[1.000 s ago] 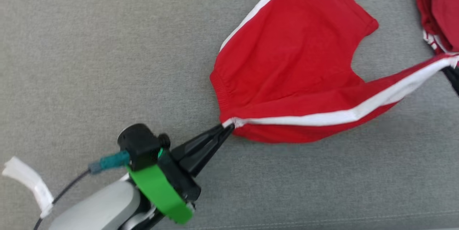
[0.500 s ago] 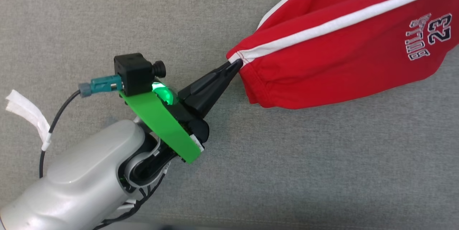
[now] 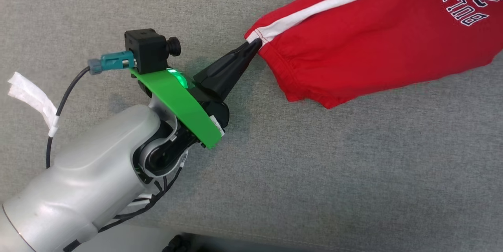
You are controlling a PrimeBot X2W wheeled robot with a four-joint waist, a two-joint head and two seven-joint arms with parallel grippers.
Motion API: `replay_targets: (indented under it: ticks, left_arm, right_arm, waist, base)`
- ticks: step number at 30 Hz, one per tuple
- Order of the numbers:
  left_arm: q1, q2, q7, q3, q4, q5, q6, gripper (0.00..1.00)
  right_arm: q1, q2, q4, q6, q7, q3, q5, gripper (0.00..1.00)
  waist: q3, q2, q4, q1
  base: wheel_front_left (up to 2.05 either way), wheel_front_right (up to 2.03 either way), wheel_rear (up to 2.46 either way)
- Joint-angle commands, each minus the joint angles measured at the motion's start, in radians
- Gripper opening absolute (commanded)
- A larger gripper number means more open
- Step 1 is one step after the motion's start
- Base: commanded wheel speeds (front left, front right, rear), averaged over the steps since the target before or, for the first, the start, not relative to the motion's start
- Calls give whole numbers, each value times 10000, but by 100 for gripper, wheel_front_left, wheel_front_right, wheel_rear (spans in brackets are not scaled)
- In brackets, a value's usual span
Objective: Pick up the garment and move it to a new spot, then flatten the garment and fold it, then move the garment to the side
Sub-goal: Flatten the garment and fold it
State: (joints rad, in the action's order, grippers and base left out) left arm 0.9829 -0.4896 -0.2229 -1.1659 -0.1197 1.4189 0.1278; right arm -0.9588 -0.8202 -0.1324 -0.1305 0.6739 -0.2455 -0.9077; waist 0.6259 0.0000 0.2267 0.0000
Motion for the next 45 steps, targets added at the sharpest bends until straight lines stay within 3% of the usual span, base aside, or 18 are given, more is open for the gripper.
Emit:
replay_targets:
  ticks: [1,2,8,12,19,23,27,32,36,45]
  left_arm:
    - [176,21,-75,-38,-155,32,45,49]
    - [199,38,-101,-61,-231,39,45,100]
    - [-91,-46,-339,-26,-595,-273,46,100]
    - [-608,-172,-436,856,-847,-1429,-37,100]
    - [-3752,669,-407,4408,3,-5598,-1835,100]
    - [-5664,1374,-407,5786,836,-7644,-2456,100]
    - [-7247,2073,-406,6667,1383,-9237,-2723,100]
    - [-8473,2856,-409,7356,1868,-10624,-2783,100]
    - [-9039,3477,-409,7497,1984,-11535,-2529,100]
    - [-8895,4265,-410,7405,1897,-12267,-1696,100]
  right_arm:
    - [-211,41,-186,0,-129,-141,72,88]
    - [-299,63,-290,0,-192,-235,92,100]
    - [-126,213,-788,-2,-1379,-529,-54,100]
    - [606,200,-686,0,-2790,-609,-173,100]
    - [2865,534,-563,-2,-5655,-1048,-69,100]
    - [4049,923,-814,-2,-6888,-1300,114,100]
    - [4848,1271,-1175,-2,-7616,-1530,78,100]
    - [5121,1470,-1736,-2,-7890,-1732,-53,100]
    - [4581,1509,-2559,-2,-7675,-1589,130,100]
    - [2328,1506,-4961,-2,-5864,-1606,1240,100]
  waist:
    - [37,0,52,0]
    - [25,0,48,0]
    - [-368,0,-149,0]
    - [-885,0,-368,0]
    - [-2181,0,-867,0]
    - [-2913,0,-1010,0]
    - [-3518,0,-1045,0]
    - [-3781,0,-864,0]
    - [-3669,0,-452,0]
    - [-2977,0,495,0]
  base:
    - [0,0,0]
    - [0,0,0]
    - [0,0,0]
    - [0,0,0]
    - [0,0,0]
    - [0,0,0]
    - [0,0,0]
    - [0,0,0]
    - [0,0,0]
    - [0,0,0]
